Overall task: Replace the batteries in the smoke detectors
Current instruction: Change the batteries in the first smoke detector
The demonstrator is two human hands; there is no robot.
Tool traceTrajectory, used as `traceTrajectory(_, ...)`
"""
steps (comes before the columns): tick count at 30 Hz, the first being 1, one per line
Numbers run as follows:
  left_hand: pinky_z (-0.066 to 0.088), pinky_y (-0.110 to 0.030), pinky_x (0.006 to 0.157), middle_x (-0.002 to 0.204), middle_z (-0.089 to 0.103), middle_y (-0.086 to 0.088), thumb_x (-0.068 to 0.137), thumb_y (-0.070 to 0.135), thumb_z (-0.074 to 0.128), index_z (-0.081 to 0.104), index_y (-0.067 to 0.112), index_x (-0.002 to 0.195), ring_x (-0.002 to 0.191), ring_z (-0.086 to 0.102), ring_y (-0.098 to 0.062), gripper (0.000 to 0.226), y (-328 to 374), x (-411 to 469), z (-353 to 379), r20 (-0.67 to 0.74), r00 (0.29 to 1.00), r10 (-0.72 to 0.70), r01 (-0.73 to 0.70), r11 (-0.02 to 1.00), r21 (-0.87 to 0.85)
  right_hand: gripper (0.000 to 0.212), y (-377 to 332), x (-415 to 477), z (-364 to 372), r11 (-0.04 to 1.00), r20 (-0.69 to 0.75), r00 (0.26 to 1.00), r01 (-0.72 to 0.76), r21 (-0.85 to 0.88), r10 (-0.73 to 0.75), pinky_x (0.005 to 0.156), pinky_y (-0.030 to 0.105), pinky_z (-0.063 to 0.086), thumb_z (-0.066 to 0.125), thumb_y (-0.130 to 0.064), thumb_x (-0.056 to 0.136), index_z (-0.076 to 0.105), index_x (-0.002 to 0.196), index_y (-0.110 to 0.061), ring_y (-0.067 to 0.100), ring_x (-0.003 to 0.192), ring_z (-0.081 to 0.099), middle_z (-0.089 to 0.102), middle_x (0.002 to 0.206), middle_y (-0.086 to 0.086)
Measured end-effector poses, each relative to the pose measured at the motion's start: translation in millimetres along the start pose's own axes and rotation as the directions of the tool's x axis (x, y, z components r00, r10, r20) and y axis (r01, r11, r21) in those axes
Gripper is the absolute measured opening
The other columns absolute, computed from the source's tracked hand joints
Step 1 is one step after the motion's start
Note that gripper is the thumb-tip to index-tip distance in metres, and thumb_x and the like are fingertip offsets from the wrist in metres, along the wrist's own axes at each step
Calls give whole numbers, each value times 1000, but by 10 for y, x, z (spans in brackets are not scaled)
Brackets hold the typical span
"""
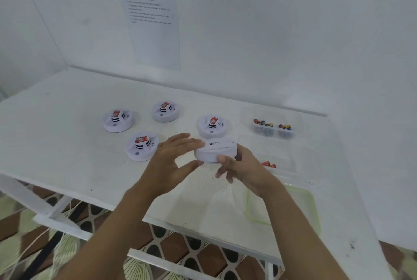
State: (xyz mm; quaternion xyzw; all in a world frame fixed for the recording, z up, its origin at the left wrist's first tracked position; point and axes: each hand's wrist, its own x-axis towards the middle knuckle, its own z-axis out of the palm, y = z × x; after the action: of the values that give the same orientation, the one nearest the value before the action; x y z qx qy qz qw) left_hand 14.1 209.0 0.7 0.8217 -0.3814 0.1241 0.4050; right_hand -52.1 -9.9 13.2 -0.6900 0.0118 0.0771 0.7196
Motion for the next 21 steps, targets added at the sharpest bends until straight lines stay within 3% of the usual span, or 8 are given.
traceTrajectory(3,35,-28,107,125,51,40,89,48,64,62,33,123,132,38,10,38,39,-14,-6,-65,989,-131,128,991,-51,60,-16,-11,34,989,-73,997,-43,-144,33,61,20,40,52,-70,89,61,125,-23,8,73,56,64,108,-4)
traceTrajectory(6,51,-24,94,113,67,20,91,48,55,60,32,122,110,58,6,35,138,13,-16,-71,934,-351,319,905,-282,50,-22,7,88,974,-139,990,-36,-225,4,66,16,40,31,-57,102,57,137,-33,1,64,49,58,87,-12)
traceTrajectory(9,59,-26,70,91,71,3,93,36,55,51,45,120,90,70,-9,29,199,20,22,-114,878,-465,356,793,-495,44,7,16,201,971,-159,983,52,-231,-90,70,24,44,36,-44,107,46,148,-32,5,65,51,60,85,-7)
traceTrajectory(13,61,-36,64,104,72,9,100,33,47,58,37,124,97,71,-14,26,272,14,88,-98,796,-597,392,632,-668,34,56,14,348,981,-256,955,111,-160,-150,65,16,46,49,-34,104,48,139,-33,2,66,57,63,82,-13)
traceTrajectory(15,60,-35,64,111,72,7,102,32,44,61,29,126,97,72,-18,30,309,23,97,-17,776,-631,421,538,-730,34,81,21,394,971,-303,933,135,-197,-192,70,19,46,48,-36,104,51,138,-32,-3,70,57,62,83,-17)
traceTrajectory(17,60,-39,64,119,69,5,99,36,45,57,32,130,95,72,-22,33,339,16,85,69,791,-608,447,498,-743,33,98,23,424,970,-353,911,151,-191,-211,66,17,46,44,-37,105,53,136,-30,-5,71,58,66,94,-12)
traceTrajectory(19,61,-43,68,127,64,6,91,37,55,48,34,139,99,71,-24,49,361,2,57,129,827,-548,463,532,-709,34,85,20,445,972,-389,893,184,-145,-227,60,16,46,40,-38,105,54,135,-29,-3,70,59,68,102,-8)
traceTrajectory(21,61,-41,72,129,63,8,86,23,67,40,32,145,101,71,-22,66,375,-11,46,156,857,-492,455,579,-676,36,60,9,461,968,-406,879,219,-122,-250,62,21,51,38,-45,102,56,132,-35,1,78,63,70,108,-11)
